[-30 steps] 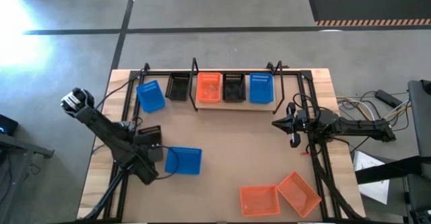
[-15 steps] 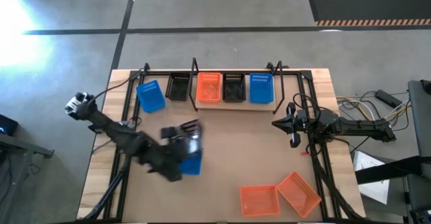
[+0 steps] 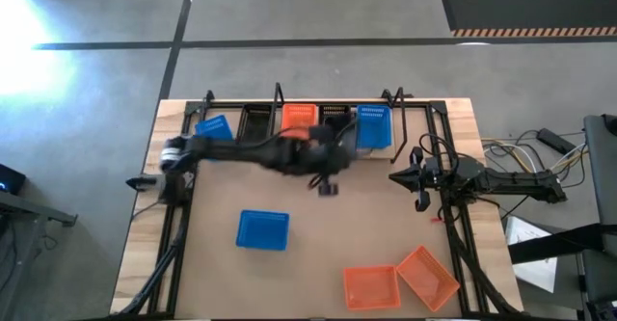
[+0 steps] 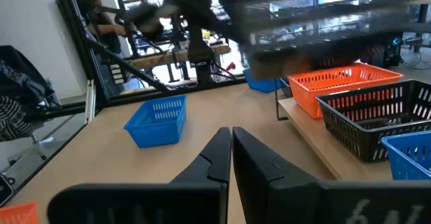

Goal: Stack baskets on shelf by color
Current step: Stack the bottom black bin on the black bin on the shelf

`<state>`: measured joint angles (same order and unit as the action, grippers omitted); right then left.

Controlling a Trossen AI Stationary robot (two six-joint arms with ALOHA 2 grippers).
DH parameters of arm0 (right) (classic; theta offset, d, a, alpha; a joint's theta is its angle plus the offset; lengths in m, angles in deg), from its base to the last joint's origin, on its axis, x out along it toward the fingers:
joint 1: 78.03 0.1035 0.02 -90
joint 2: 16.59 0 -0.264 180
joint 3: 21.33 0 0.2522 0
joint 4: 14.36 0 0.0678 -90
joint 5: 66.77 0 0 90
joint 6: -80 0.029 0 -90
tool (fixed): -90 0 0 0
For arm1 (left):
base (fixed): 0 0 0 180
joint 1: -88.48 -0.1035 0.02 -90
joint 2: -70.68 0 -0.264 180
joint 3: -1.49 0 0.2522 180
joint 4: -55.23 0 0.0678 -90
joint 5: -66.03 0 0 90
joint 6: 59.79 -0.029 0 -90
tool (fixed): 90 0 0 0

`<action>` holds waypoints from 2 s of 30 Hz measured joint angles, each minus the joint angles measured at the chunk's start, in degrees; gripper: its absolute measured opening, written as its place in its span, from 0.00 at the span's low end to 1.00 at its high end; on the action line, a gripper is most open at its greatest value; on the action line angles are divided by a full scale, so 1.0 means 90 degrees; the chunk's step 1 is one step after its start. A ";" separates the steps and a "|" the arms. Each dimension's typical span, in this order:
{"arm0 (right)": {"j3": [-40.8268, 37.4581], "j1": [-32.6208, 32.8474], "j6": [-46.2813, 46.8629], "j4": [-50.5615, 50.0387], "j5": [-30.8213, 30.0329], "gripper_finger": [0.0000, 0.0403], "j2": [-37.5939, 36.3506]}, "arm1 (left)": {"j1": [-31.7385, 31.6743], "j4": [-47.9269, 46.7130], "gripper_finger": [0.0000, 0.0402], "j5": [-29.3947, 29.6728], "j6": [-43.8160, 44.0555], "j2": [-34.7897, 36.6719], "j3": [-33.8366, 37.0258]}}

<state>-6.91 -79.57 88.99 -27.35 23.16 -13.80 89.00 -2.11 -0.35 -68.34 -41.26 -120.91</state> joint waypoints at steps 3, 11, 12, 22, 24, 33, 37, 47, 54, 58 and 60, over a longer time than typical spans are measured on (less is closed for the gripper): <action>-0.0001 0.0000 0.0000 0.0000 0.0000 0.02 0.0000 | -0.0420 -0.0035 0.00 0.0350 -0.0394 -0.0458 -0.0332; -0.0001 0.0000 0.0000 0.0000 0.0000 0.02 0.0000 | -0.1000 0.0004 0.00 0.0740 -0.0783 -0.0882 -0.0305; -0.0001 0.0000 0.0000 0.0000 0.0000 0.02 0.0000 | -0.1029 0.0009 0.00 0.0722 -0.0786 -0.0891 -0.0256; 0.0000 0.0002 0.0000 0.0000 0.0000 0.02 0.0000 | -0.1057 0.0139 0.00 0.0208 -0.0778 -0.0891 -0.0067; -0.0001 0.0001 0.0000 0.0000 0.0000 0.02 0.0000 | -0.1057 0.0129 0.00 0.0156 -0.0776 -0.0891 -0.0065; -0.0001 0.0000 0.0000 0.0000 0.0000 0.02 0.0000 | -0.1061 0.0132 0.00 0.0150 -0.0773 -0.0891 -0.0053; -0.0002 0.0000 0.0000 0.0000 0.0000 0.02 0.0000 | -0.1064 0.0143 0.05 0.0153 -0.0769 -0.0891 -0.0053; -0.0002 0.0002 0.0000 0.0000 0.0000 0.02 0.0000 | -0.1091 0.0584 0.21 0.0085 -0.0754 -0.0888 -0.0043; 0.0000 0.0002 -0.0002 0.0000 0.0000 0.02 0.0000 | -0.1080 0.0608 0.24 0.0080 -0.0744 -0.0883 -0.0068; 0.0000 0.0002 0.0000 0.0000 0.0000 0.02 0.0000 | -0.1042 0.0648 0.24 0.0077 -0.0624 -0.0876 -0.0111; -0.0001 0.0000 0.0000 0.0000 0.0000 0.02 0.0000 | -0.1037 0.0655 0.24 0.0068 -0.0447 -0.0874 -0.0031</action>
<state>-6.92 -79.57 88.99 -27.35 23.16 -13.80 79.67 3.79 0.26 -72.37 -49.13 -121.20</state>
